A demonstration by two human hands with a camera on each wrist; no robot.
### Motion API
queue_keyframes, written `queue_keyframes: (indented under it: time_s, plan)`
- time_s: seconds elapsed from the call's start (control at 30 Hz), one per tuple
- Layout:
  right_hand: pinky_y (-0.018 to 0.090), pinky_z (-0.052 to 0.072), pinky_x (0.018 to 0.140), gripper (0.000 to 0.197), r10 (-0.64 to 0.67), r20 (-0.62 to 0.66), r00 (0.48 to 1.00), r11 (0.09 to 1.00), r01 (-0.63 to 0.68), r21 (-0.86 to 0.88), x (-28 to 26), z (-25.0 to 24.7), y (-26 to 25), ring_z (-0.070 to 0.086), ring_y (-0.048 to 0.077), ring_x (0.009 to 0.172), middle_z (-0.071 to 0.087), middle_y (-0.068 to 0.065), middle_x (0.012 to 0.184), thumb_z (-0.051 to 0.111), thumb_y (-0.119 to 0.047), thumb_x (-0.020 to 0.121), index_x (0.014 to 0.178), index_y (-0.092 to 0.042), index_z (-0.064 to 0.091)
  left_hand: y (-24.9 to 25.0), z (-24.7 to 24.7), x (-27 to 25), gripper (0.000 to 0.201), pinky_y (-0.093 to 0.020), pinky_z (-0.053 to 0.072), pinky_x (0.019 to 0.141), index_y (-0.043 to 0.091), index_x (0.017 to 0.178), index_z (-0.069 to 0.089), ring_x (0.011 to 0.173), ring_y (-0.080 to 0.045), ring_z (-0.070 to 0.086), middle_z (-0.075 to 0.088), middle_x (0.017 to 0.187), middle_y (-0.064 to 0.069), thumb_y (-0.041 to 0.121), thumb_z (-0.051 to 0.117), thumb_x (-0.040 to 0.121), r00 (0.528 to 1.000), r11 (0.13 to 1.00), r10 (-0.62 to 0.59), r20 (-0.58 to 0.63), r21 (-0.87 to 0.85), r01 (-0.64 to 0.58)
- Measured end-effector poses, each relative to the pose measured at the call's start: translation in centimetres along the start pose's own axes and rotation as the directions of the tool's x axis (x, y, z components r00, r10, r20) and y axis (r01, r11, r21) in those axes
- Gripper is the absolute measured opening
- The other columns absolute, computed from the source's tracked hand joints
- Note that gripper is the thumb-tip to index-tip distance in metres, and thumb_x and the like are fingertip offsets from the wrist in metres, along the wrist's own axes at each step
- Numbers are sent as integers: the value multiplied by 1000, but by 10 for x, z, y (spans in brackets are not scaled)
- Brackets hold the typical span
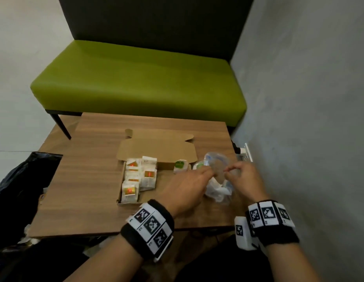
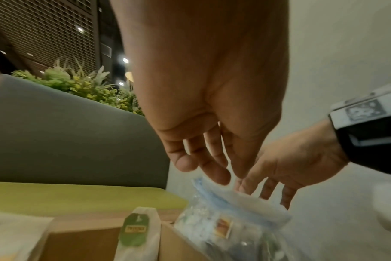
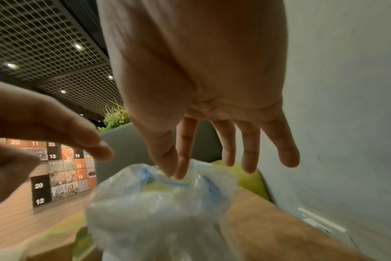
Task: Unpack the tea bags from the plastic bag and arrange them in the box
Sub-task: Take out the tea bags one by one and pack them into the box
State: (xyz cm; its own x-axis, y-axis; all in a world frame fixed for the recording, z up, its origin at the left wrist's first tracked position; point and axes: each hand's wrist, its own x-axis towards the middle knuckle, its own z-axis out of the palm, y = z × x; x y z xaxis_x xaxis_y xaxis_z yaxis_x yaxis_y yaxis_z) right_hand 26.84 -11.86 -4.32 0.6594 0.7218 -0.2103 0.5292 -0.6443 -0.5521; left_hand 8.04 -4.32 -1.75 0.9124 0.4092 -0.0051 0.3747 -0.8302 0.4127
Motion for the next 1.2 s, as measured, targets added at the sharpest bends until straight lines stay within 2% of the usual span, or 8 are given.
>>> queue_keyframes:
  time_s: [0.13, 0.3, 0.47, 0.6, 0.73, 0.87, 1.0, 1.2]
  plan:
    - [37, 54, 90, 10, 65, 112, 992, 996, -71, 56, 4, 19, 8, 66, 18, 102, 72, 4, 114, 71, -22, 88, 97, -25, 76, 1, 13, 17, 46, -44, 53, 83, 21, 140, 42, 110, -28, 61, 50, 139, -4, 15, 54, 96, 997, 986, 59, 55, 151, -66]
    - [35, 54, 88, 37, 67, -65, 996, 998, -67, 7, -2, 19, 15, 65, 24, 105, 69, 9, 116, 58, -6, 91, 124, -19, 67, -6, 26, 15, 33, -39, 48, 85, 18, 129, 55, 114, -25, 52, 54, 126, -3, 16, 53, 97, 998, 967, 45, 43, 248, -54]
    - [38, 52, 94, 21, 25, -89, 996, 998, -19, 66, -7, 17, 15, 63, 25, 110, 63, 7, 128, 66, -20, 91, 111, -22, 72, -7, 40, 7, 36, -35, 48, 91, 16, 133, 55, 118, -22, 49, 51, 129, -4, 20, 54, 98, 998, 993, 44, 53, 110, -49]
    - [57, 28, 114, 25, 0, 67, 998, 999, 4, -49, -14, 16, 5, 31, 26, 142, 35, 3, 154, 79, -48, 75, 96, -35, 73, -8, 53, 2, 35, -31, 48, 96, 16, 131, 59, 114, -18, 55, 54, 128, -2, 19, 58, 96, 1000, 1000, 21, 4, -13, -20]
    - [75, 7, 110, 51, 37, 162, 986, 952, 14, -305, -19, 21, -7, 1, 34, 151, 11, 3, 165, 76, -65, 68, 110, -38, 69, -10, 57, -1, 34, -29, 48, 95, 17, 130, 59, 114, -17, 56, 57, 126, -2, 19, 58, 96, 998, 999, 25, -50, -26, -26]
    - [82, 3, 106, 56, 64, 147, 987, 886, 12, -463, -24, 29, -17, -16, 43, 149, -4, 8, 166, 70, -71, 69, 115, -39, 68, -11, 59, -2, 28, -32, 49, 92, 14, 122, 62, 109, -18, 57, 60, 120, -3, 18, 58, 95, 998, 999, 35, -59, -11, -36]
    - [82, 2, 106, 56, 72, 172, 982, 885, 17, -464, -25, 33, -20, -17, 43, 149, -7, 8, 166, 71, -67, 73, 123, -43, 63, -12, 61, -3, 28, -35, 50, 92, 14, 122, 62, 109, -19, 58, 61, 120, -3, 19, 57, 95, 998, 1000, 23, -51, -16, -24]
    - [79, 6, 109, 18, -6, 15, 1000, 967, 10, -256, -23, 28, -5, 10, 30, 151, 19, 1, 164, 72, -46, 84, 98, -36, 73, -10, 57, -3, 31, -35, 50, 96, 14, 126, 62, 114, -19, 59, 62, 127, -5, 20, 57, 96, 998, 998, 5, -66, -64, -10]
